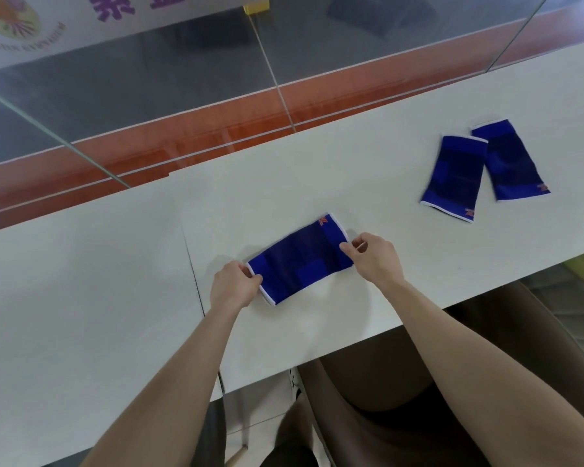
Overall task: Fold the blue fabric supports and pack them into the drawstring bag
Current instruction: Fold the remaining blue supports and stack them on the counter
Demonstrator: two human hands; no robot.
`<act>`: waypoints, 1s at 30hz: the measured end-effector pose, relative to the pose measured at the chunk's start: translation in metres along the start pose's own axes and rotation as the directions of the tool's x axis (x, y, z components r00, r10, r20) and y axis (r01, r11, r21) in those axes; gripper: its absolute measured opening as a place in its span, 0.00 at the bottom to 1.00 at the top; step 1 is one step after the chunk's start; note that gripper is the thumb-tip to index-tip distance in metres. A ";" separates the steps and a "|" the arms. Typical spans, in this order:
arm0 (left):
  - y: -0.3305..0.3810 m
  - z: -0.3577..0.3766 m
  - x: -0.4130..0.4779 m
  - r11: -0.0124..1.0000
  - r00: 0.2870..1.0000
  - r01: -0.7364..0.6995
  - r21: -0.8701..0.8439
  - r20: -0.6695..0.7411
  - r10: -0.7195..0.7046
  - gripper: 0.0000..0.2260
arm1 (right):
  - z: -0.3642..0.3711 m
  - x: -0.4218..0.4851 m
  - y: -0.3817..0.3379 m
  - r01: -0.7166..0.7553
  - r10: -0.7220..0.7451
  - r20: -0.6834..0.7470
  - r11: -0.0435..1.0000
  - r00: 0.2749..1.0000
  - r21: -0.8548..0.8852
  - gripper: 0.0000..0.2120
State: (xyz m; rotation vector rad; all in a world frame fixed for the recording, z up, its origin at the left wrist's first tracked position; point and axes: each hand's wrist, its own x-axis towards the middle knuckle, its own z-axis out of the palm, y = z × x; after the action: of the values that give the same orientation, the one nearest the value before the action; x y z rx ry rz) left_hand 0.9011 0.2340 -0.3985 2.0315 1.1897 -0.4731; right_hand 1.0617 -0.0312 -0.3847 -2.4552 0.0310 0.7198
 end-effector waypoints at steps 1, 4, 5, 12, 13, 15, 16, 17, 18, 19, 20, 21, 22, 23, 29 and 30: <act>0.002 0.000 -0.003 1.000 1.000 0.008 0.005 -0.010 -0.008 0.10 | 0.003 -0.001 0.000 0.009 -0.009 -0.018 1.000 1.000 -0.005 0.13; 0.007 0.001 -0.008 1.000 0.999 0.017 -0.015 -0.034 -0.017 0.22 | 0.008 -0.004 0.003 -0.001 0.000 -0.039 1.000 0.999 -0.030 0.08; 0.008 0.002 -0.010 0.999 1.000 0.018 -0.029 -0.021 -0.019 0.23 | 0.008 -0.005 0.004 -0.001 -0.001 -0.037 0.999 0.999 -0.042 0.07; 0.015 0.006 -0.026 0.967 0.999 0.030 -0.255 0.033 -0.022 0.10 | 0.005 -0.014 0.002 0.042 -0.053 -0.039 0.969 0.998 -0.245 0.09; 0.018 0.006 -0.030 0.958 0.999 0.005 -0.285 0.039 0.006 0.09 | 0.004 -0.015 -0.001 0.063 -0.078 -0.037 0.952 0.996 -0.300 0.14; 0.023 0.004 -0.037 0.947 0.996 -0.073 -0.313 0.025 0.085 0.10 | -0.002 -0.015 -0.011 0.147 -0.160 -0.007 0.924 0.987 -0.353 0.27; 0.027 0.000 -0.041 0.942 0.992 -0.122 -0.312 0.004 0.129 0.10 | -0.006 -0.016 -0.018 0.216 -0.223 0.018 0.919 0.975 -0.329 0.31; 0.031 -0.005 -0.046 0.936 0.984 -0.172 -0.306 -0.015 0.176 0.11 | -0.010 -0.018 -0.026 0.297 -0.296 0.049 0.912 0.954 -0.282 0.34; 0.035 -0.012 -0.051 0.927 0.973 -0.229 -0.296 -0.027 0.231 0.12 | -0.015 -0.020 -0.035 0.377 -0.366 0.087 0.899 0.926 -0.225 0.36; 0.039 -0.020 -0.057 0.917 0.957 -0.284 -0.279 -0.029 0.287 0.13 | -0.020 -0.023 -0.045 0.438 -0.419 0.139 0.883 0.897 -0.168 0.38; 0.042 -0.028 -0.062 0.906 0.940 -0.334 -0.260 -0.021 0.341 0.15 | -0.025 -0.028 -0.055 0.481 -0.453 0.199 0.868 0.869 -0.122 0.40; 0.045 -0.035 -0.068 0.894 0.922 -0.377 -0.240 -0.008 0.387 0.16 | -0.029 -0.033 -0.065 0.509 -0.472 0.261 0.855 0.842 -0.097 0.41; 0.048 -0.043 -0.074 0.882 0.904 -0.416 -0.221 0.004 0.427 0.17 | -0.033 -0.040 -0.074 0.531 -0.477 0.323 0.841 0.818 -0.103 0.40; 0.051 -0.050 -0.081 0.871 0.888 -0.449 -0.200 0.013 0.460 0.17 | -0.037 -0.046 -0.081 0.554 -0.476 0.375 0.822 0.795 -0.131 0.37; 0.059 -0.077 -0.134 0.829 0.830 -0.557 -0.055 0.010 0.558 0.16 | -0.047 -0.092 -0.082 0.654 -0.484 0.479 0.698 0.732 -0.294 0.08; 0.058 -0.079 -0.145 0.828 0.829 -0.559 -0.042 -0.009 0.559 0.16 | -0.048 -0.102 -0.076 0.643 -0.484 0.462 0.706 0.743 -0.297 0.08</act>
State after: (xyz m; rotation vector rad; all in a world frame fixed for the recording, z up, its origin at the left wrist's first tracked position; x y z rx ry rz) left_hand 0.8739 0.1885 -0.2315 2.2112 0.5379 -0.1539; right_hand 1.0114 -0.0071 -0.2604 -2.4651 -1.1180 0.9274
